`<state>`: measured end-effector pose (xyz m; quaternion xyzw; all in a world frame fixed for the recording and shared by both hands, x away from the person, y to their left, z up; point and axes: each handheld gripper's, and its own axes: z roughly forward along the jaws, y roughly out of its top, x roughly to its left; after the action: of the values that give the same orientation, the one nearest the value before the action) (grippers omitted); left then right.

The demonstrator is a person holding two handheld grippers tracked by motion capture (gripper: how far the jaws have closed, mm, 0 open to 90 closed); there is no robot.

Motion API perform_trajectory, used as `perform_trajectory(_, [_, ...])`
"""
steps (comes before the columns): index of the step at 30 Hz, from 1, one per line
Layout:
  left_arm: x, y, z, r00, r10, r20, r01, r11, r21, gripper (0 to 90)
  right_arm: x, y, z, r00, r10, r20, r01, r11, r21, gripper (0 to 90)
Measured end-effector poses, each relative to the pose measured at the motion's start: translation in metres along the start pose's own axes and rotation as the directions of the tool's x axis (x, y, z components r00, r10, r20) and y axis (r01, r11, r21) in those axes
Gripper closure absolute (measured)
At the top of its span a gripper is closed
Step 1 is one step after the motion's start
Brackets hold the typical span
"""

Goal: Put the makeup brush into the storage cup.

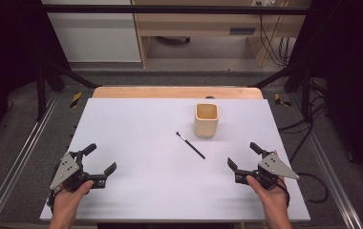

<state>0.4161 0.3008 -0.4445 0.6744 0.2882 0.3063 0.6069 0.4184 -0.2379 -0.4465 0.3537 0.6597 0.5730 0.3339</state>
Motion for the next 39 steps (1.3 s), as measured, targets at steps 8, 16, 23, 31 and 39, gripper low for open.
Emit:
perform_trajectory(8, [-0.003,0.004,-0.002,0.9998,0.02,-0.008,-0.02,0.9998,-0.008,0.2,0.004,0.001,0.0,0.9999,0.004,-0.009,-0.004,1.0,0.003,3.6])
perform_trajectory(16, [0.001,0.001,-0.004,0.9994,0.029,-0.021,-0.028,0.9995,0.017,0.1,0.014,0.001,0.005,0.9998,-0.013,-0.014,0.015,0.995,0.1,4.5])
perform_trajectory(23, [0.0,0.0,-0.004,0.9998,0.012,-0.018,-0.012,0.9999,0.008,0.2,0.021,0.013,0.023,0.9986,-0.042,-0.033,0.048,0.976,0.211,5.1])
perform_trajectory(31, [-0.002,0.0,-0.002,0.9997,0.024,-0.011,-0.024,0.9996,0.015,0.2,0.028,0.032,0.043,0.9949,-0.059,-0.082,0.082,0.948,0.307,4.9])
perform_trajectory(39, [0.0,-0.001,-0.003,0.9998,0.015,-0.015,-0.015,0.9998,0.013,0.2,0.029,0.044,0.063,0.9855,-0.098,-0.139,0.147,0.903,0.404,5.7])
